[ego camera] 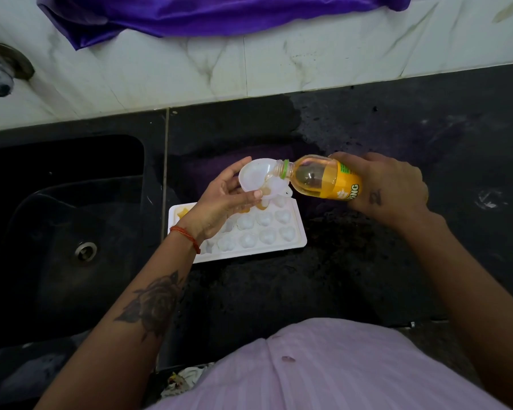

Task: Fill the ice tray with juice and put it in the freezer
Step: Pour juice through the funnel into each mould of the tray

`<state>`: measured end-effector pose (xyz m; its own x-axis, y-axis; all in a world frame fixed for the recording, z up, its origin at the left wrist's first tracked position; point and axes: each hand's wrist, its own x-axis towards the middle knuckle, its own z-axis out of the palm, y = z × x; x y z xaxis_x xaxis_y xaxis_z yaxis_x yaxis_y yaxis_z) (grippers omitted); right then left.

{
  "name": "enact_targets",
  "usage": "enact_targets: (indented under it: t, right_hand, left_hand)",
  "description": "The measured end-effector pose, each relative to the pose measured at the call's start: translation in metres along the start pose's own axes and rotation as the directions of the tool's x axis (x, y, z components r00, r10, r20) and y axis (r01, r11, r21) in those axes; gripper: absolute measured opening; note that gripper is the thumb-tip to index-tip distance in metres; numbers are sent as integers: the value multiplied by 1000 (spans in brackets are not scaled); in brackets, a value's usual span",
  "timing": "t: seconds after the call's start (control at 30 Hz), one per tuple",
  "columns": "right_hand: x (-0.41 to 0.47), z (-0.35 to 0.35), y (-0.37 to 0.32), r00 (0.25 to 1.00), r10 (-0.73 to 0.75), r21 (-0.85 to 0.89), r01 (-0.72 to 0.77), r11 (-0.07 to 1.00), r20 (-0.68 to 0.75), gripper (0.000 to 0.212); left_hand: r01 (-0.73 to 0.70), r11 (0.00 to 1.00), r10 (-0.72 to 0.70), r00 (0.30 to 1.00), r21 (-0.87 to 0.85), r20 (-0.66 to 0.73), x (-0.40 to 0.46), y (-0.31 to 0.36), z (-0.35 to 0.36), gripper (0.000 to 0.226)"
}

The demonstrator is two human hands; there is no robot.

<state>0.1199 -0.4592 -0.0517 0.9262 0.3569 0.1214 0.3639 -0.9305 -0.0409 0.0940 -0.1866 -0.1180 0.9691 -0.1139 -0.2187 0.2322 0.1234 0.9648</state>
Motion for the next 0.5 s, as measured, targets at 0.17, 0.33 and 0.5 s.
enact_targets:
  t: [0.17,0.33,0.5]
  right_hand:
    - [-2,3,1,1000,6,124,-8,992,20,85]
    - [-4,4,6,999,48,187,-49,981,9,87]
    - [-6,3,12,998,70,173,-68,983,-7,82]
  left_hand:
    - [-1,1000,1,1000,-5,10,1,2,-1,71]
    - [-17,999,19,999,-39,34,6,5,1,70]
    - [-14,998,18,997,-57,72,13,8,10,71]
